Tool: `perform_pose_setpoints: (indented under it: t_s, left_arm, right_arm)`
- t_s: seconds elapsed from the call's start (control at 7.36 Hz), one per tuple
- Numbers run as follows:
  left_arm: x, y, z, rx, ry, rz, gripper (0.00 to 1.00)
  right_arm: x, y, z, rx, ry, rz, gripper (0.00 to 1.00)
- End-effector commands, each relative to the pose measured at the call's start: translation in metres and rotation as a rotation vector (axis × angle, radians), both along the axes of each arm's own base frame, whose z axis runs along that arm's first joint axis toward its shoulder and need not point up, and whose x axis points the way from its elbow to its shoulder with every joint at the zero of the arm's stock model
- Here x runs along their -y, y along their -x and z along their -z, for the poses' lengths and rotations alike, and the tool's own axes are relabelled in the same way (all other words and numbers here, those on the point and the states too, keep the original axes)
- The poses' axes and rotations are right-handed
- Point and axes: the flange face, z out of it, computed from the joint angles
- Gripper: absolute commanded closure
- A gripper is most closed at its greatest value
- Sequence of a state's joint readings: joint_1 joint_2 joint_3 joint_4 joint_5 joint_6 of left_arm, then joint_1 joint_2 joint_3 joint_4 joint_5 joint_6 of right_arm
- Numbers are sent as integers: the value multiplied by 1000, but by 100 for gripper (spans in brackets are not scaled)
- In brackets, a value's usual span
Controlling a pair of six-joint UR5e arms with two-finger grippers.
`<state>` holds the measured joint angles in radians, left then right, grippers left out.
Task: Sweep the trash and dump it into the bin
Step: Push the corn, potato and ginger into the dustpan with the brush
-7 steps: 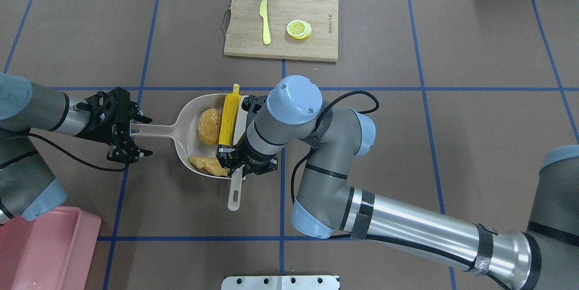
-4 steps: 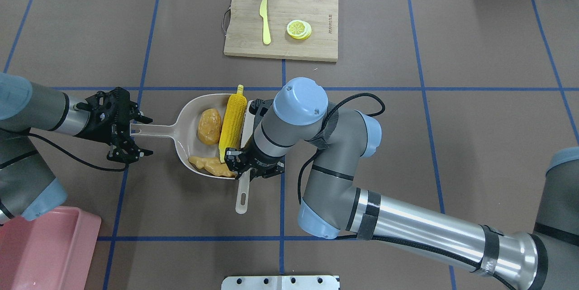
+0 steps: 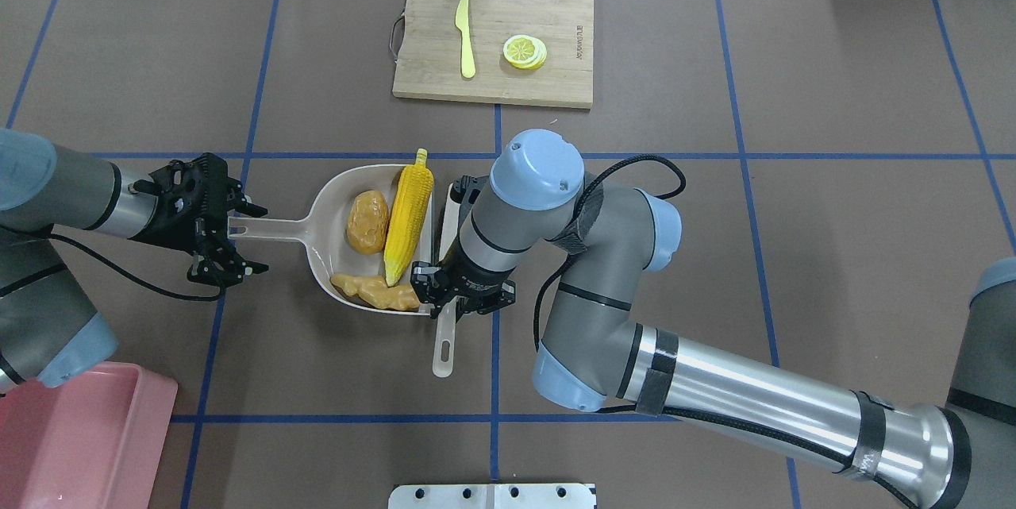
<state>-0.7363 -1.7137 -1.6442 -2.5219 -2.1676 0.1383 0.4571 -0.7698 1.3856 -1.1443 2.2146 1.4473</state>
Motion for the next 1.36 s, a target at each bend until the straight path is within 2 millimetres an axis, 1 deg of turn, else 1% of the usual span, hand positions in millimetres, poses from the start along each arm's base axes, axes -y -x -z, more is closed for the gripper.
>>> perform_pose_setpoints:
  t_s: [0.0, 0.14, 0.27, 0.54, 0.68, 0.82, 1.09, 1.22]
  left_arm:
    - [0, 1, -2, 1, 1, 2, 12]
    - [0, 1, -2, 2, 2, 2, 14]
    - [0, 1, -2, 2, 4, 2, 15]
    - [0, 2, -1, -5, 13, 7, 16]
    - [-1, 1, -1, -5, 12, 5, 16]
    - [0, 2, -1, -5, 13, 7, 16]
    - [0, 2, -1, -5, 12, 7, 16]
    - [-1, 1, -2, -4, 13, 5, 16]
  right_arm:
    - [10, 10, 15, 4, -10, -2, 100]
    - [15, 21, 29, 7, -9, -1, 100]
    - [17, 25, 43, 16, -11, -2, 100]
    - [16, 25, 71, 47, -14, -5, 100]
    - [16, 25, 74, 55, -14, -9, 100]
    - [16, 27, 71, 51, -12, -8, 100]
    - [15, 27, 55, 32, -5, 1, 100]
    - [22, 16, 52, 38, 1, 4, 100]
